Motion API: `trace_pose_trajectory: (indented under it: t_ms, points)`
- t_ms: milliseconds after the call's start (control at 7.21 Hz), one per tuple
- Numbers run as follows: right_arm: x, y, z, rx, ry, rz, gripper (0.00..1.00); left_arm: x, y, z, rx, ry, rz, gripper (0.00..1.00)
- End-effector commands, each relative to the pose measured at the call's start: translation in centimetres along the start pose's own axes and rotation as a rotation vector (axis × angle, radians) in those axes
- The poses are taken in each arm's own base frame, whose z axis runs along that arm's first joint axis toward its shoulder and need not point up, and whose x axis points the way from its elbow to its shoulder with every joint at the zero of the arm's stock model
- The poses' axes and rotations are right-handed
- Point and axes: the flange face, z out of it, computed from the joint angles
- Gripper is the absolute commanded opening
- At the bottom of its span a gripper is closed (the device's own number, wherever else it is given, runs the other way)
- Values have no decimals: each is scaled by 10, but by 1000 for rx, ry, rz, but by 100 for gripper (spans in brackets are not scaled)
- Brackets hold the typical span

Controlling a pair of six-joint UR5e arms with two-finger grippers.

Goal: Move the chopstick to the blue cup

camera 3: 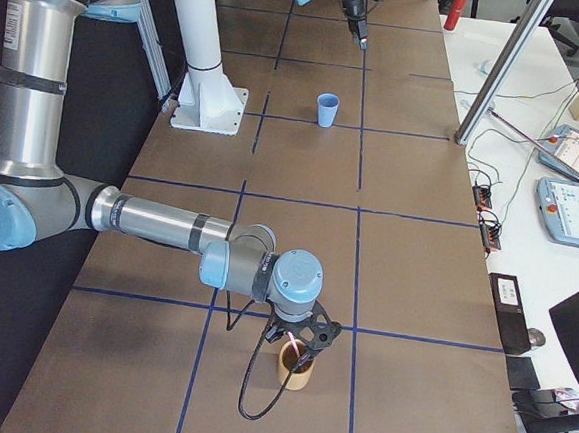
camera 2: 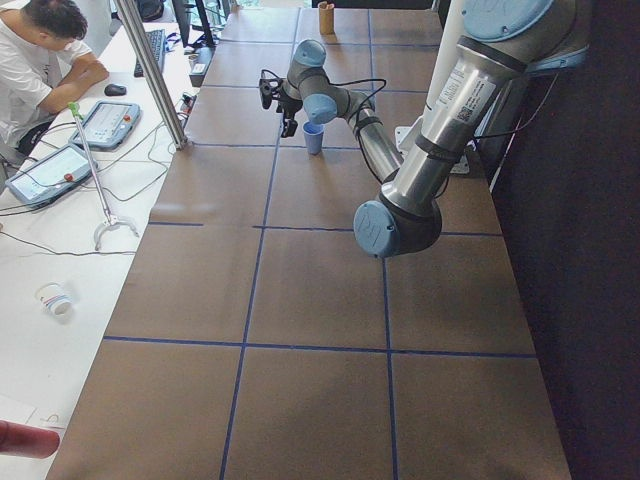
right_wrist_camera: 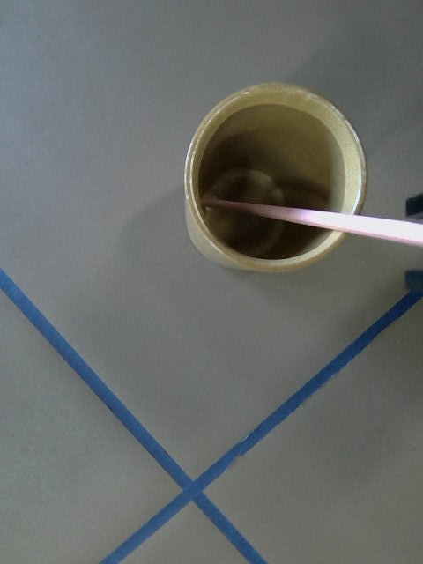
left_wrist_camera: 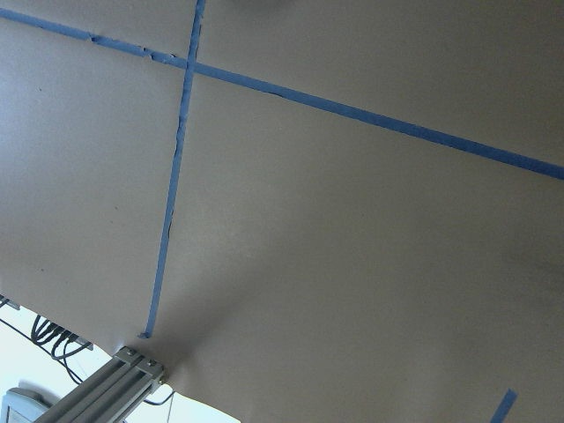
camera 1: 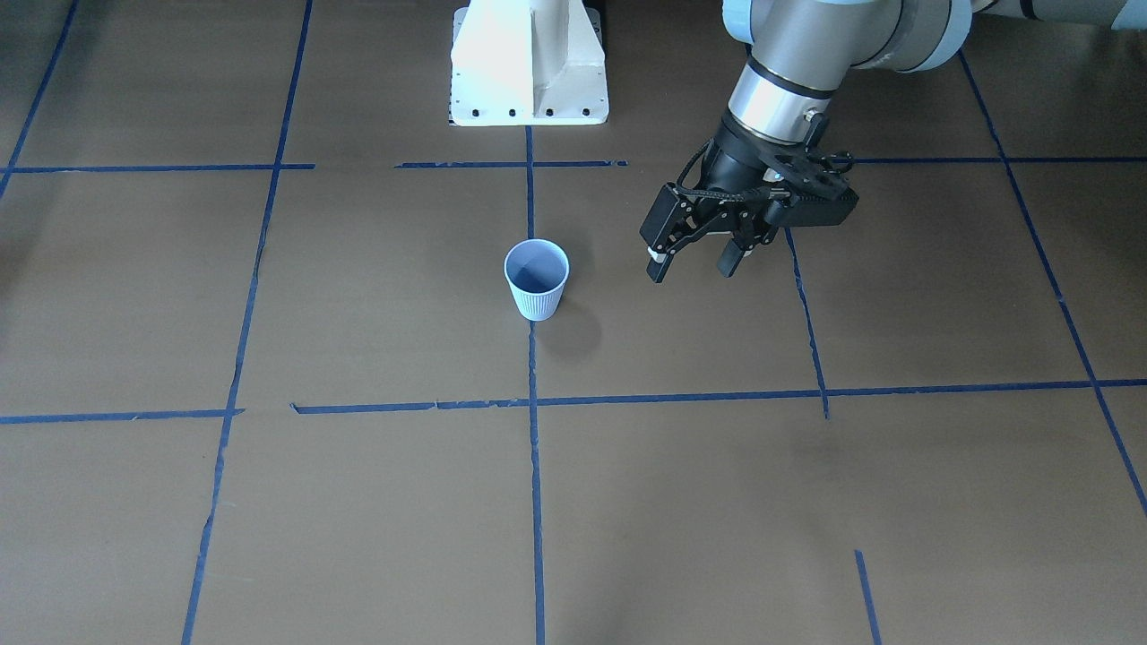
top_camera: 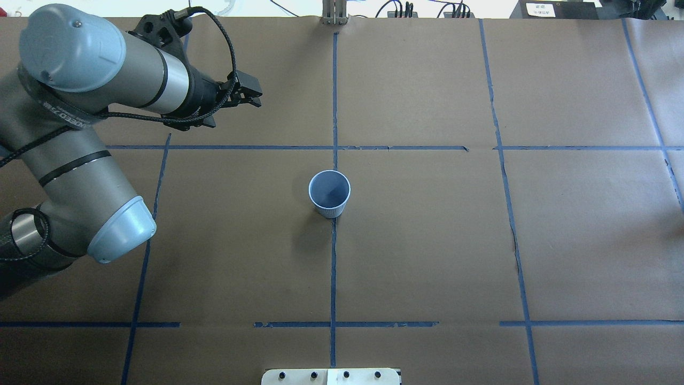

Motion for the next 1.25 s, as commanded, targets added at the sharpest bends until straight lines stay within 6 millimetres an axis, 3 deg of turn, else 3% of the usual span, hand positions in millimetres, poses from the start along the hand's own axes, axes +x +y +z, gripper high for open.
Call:
trace_pose_trajectory:
  t_ms: [0, 277, 416, 555, 693, 832, 971, 1109]
  points:
    - [-9, 11, -19, 7, -55, -25, 0, -1, 1, 0, -2, 0, 0, 100]
    - [13, 50, -75, 106, -125, -43, 0, -1, 1, 2, -4, -3, -1, 100]
    - [25, 79, -103, 161, -159, -38, 0, -2, 1, 5, -6, -9, -5, 100]
    - [27, 101, -131, 210, -197, -41, 0, -3, 1, 7, -8, -12, -3, 100]
    - [10, 122, -158, 236, -231, -71, 0, -3, 1, 8, -9, -13, -3, 100]
    - [-34, 134, -157, 179, -270, -168, 0, -3, 1, 6, -9, -10, -1, 100]
    - [-106, 143, -160, 80, -349, -317, 0, -2, 1, 5, -7, -7, 0, 100]
    - [-171, 162, -147, -33, -385, -453, 0, -2, 1, 5, -7, -7, 1, 100]
